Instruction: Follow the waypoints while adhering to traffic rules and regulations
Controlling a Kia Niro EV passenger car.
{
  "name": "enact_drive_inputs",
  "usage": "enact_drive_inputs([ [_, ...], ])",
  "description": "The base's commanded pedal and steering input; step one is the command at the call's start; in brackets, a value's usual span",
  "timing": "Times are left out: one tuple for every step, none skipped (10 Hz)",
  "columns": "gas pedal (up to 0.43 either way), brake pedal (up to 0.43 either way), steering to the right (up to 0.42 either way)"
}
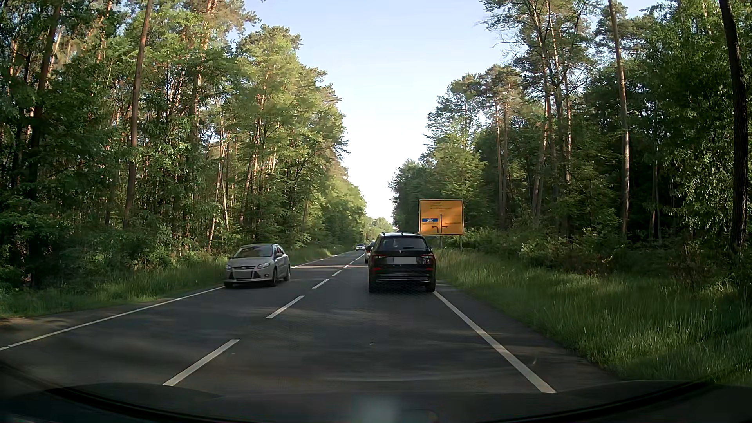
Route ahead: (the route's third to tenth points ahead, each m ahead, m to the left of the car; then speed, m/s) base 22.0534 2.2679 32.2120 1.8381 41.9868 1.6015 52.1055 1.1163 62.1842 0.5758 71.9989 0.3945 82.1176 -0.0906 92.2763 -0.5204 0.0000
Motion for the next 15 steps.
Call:
enact_drive_inputs([
  [0.000, 0.000, 0.025],
  [0.000, 0.000, 0.025],
  [0.000, 0.000, 0.025],
  [0.000, 0.000, 0.025],
  [0.000, 0.000, 0.024],
  [0.000, 0.000, 0.025],
  [0.000, 0.000, 0.024],
  [0.000, 0.000, 0.025],
  [0.000, 0.000, 0.025],
  [0.000, 0.000, 0.024],
  [0.000, 0.000, 0.025],
  [0.000, 0.000, 0.025],
  [0.000, 0.000, 0.024],
  [0.000, 0.000, 0.017],
  [0.000, 0.000, 0.000],
])
